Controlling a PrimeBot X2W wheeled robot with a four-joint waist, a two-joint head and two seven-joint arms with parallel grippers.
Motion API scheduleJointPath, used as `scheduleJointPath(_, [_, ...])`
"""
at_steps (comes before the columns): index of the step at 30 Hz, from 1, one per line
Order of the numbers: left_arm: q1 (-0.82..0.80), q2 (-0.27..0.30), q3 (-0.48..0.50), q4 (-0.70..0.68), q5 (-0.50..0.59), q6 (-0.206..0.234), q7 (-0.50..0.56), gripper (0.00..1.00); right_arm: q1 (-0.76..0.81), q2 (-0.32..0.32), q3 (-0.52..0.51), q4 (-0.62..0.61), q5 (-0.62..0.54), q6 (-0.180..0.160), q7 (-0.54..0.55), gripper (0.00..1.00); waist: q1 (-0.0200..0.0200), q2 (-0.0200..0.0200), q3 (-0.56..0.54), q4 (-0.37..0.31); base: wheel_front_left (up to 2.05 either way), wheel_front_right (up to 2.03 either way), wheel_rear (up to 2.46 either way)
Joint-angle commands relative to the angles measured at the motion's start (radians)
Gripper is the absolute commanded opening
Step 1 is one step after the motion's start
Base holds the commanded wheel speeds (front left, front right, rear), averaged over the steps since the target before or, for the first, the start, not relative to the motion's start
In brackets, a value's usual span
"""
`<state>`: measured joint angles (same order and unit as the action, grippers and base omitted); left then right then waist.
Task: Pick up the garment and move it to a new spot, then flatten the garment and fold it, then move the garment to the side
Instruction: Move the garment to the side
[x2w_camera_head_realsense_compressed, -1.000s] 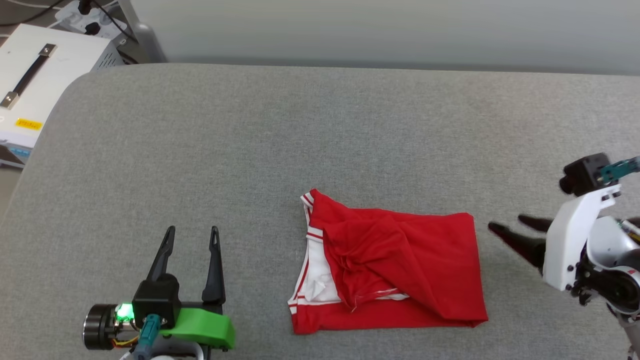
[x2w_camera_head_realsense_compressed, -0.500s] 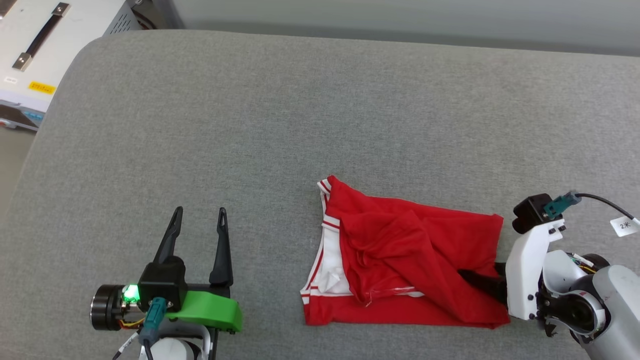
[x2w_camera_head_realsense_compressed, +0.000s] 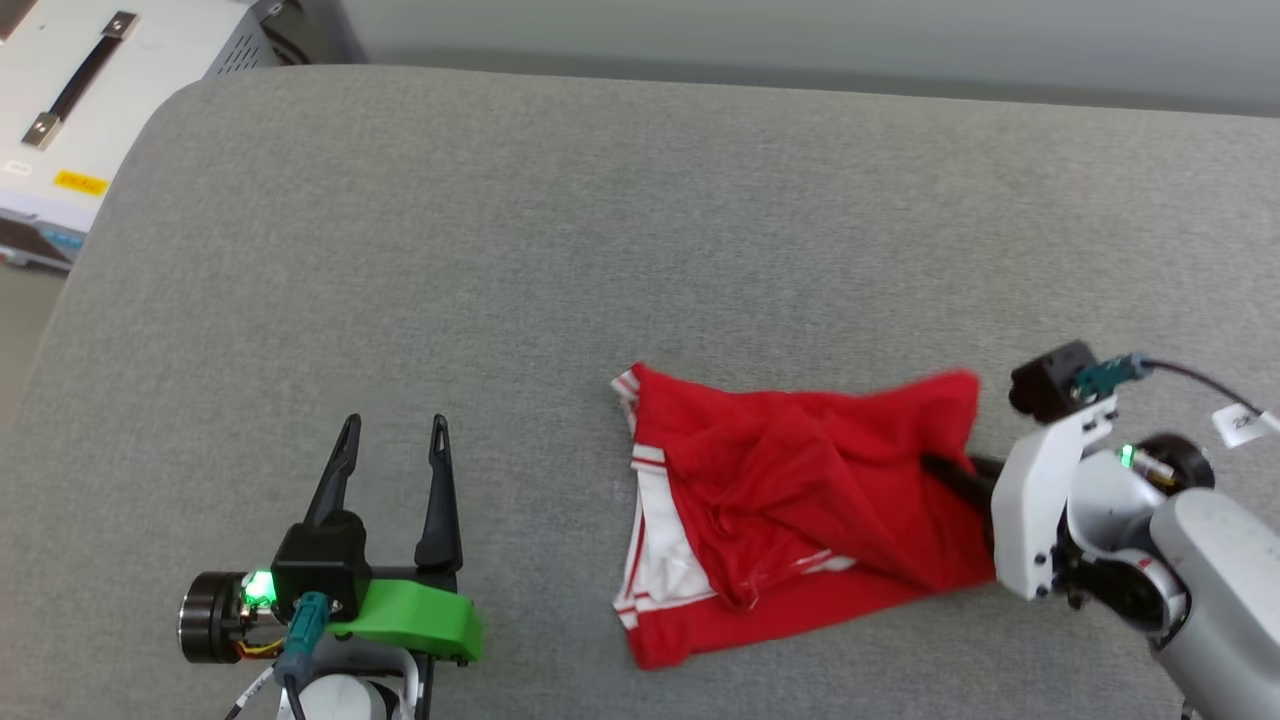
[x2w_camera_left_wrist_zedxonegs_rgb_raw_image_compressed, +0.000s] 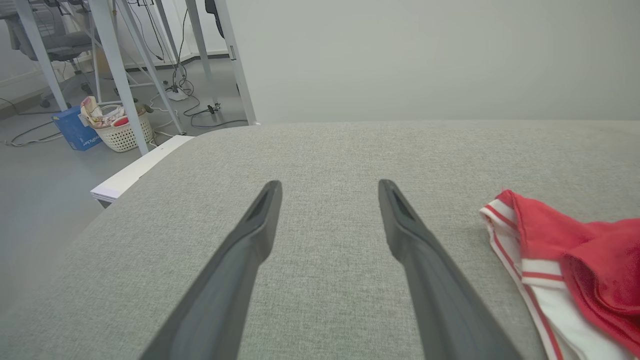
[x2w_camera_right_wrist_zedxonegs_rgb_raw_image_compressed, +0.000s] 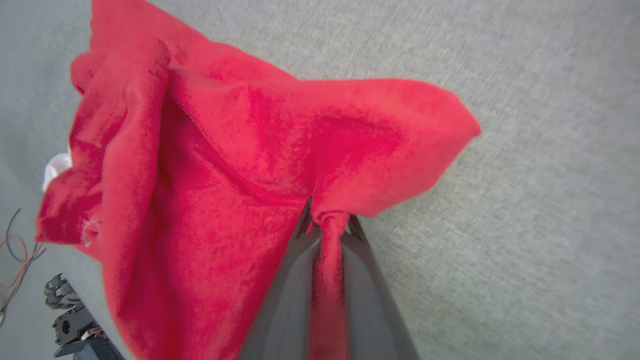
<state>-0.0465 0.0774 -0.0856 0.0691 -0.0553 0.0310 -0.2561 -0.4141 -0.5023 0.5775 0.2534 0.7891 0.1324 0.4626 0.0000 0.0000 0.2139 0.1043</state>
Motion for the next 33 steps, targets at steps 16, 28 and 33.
scheduleJointPath(16, [0.019, 0.015, 0.028, -0.054, 0.016, 0.002, -0.006, 1.00, -0.129, -0.191, -0.011, -0.163, -0.018, -0.002, -0.080, 0.00, 0.0000, 0.0000, 0.023, -0.281, 0.00, 0.00, 0.00])
scheduleJointPath(28, [-0.090, 0.062, 0.029, -0.128, 0.047, -0.007, -0.006, 1.00, -0.266, -0.316, -0.148, 0.065, -0.084, -0.002, -0.142, 0.00, 0.0000, 0.0000, 0.233, -0.357, 0.00, 0.00, 0.00])
scheduleJointPath(33, [-0.127, 0.078, 0.033, -0.163, 0.055, -0.003, -0.006, 1.00, -0.357, -0.352, -0.161, 0.216, -0.136, -0.002, -0.154, 0.00, 0.0000, 0.0000, 0.302, -0.342, 0.00, 0.00, 0.00])
